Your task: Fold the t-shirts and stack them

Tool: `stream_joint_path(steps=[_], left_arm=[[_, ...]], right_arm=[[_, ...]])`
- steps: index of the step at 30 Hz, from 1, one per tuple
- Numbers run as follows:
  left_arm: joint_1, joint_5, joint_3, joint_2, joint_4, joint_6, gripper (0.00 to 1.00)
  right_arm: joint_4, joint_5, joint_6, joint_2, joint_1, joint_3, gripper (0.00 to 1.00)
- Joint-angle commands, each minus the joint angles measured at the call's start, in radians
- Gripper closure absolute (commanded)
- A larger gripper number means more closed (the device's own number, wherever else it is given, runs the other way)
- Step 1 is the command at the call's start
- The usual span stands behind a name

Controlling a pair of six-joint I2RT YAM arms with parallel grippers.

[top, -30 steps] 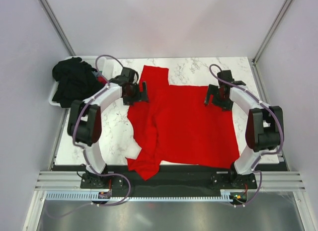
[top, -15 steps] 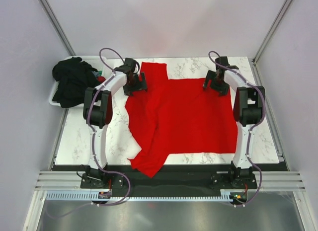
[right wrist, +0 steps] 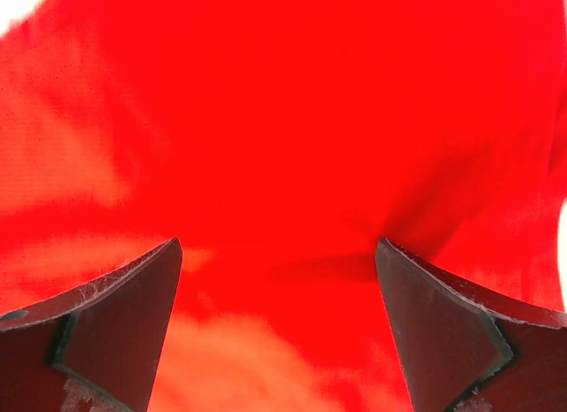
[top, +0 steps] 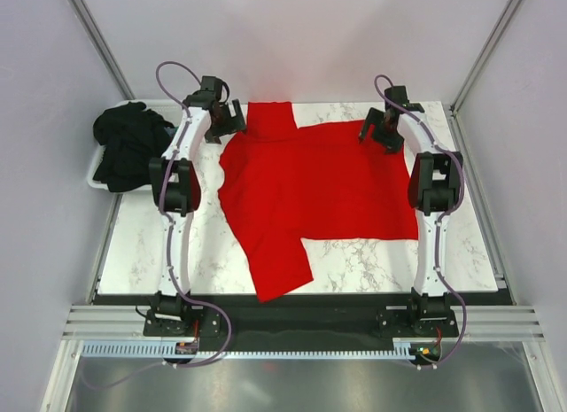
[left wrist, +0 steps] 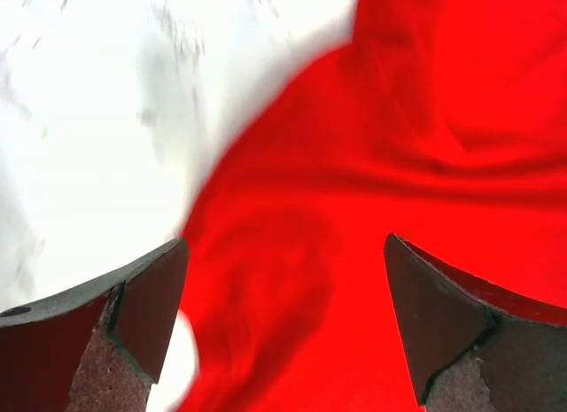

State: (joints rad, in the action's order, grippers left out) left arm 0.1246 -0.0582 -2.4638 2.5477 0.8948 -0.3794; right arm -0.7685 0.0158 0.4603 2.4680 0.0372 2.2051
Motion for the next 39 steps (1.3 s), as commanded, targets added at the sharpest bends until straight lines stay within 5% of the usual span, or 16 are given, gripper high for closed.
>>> stream_joint_path(steps=[1, 4, 6, 7, 8, 10, 12, 14, 16, 24, 31, 39], left_arm=[[0.068, 0.036, 0.092, -0.323, 0.024, 0.06, 0.01], [0.115, 0.098, 0.311, -0.556, 0.021, 0.037, 0.0], [0.135, 0.097, 0.605, -0.735, 0.006, -0.034, 0.0], [0.133, 0.081, 0.606, -0.804, 0.006, -0.07, 0.0], [0.132, 0.063, 0.793, -0.867, -0.06, -0.102, 0.0], [0.083, -0.243, 1.034, -1.06, -0.231, -0.213, 0.0], [0.038, -0.426, 1.38, -1.16, -0.491, -0.298, 0.0], [0.09, -0.344, 1.544, -1.295, -0.519, -0.336, 0.0], [0.208, -0.175, 1.597, -1.368, -0.442, -0.348, 0.0], [0.553, 0.112, 1.802, -1.639, -0.249, -0.573, 0.06], [0.828, 0.216, 1.876, -1.565, -0.208, -0.768, 0.09], [0.909, 0.222, 1.954, -1.434, -0.267, -0.882, 0.12]], right_arm=[[-0.054, 0.05, 0.002, -0.211, 0.027, -0.06, 0.02], [-0.066, -0.009, -0.02, -0.408, 0.035, -0.186, 0.02], [-0.068, -0.113, -0.017, -0.586, 0.023, -0.346, 0.02], [-0.066, -0.143, -0.015, -0.65, 0.023, -0.408, 0.02], [-0.063, -0.174, -0.003, -0.708, 0.009, -0.471, 0.02], [-0.048, -0.232, 0.046, -0.871, -0.02, -0.675, 0.02], [-0.017, -0.071, 0.054, -1.005, -0.117, -0.877, 0.02], [0.017, 0.1, 0.0, -1.075, -0.207, -1.005, 0.02], [0.008, 0.086, 0.003, -1.155, -0.211, -1.123, 0.02], [0.063, 0.059, 0.084, -1.305, -0.215, -1.358, 0.02], [0.141, 0.064, 0.136, -1.325, -0.217, -1.503, 0.02], [0.153, 0.036, 0.133, -1.342, -0.217, -1.518, 0.02]])
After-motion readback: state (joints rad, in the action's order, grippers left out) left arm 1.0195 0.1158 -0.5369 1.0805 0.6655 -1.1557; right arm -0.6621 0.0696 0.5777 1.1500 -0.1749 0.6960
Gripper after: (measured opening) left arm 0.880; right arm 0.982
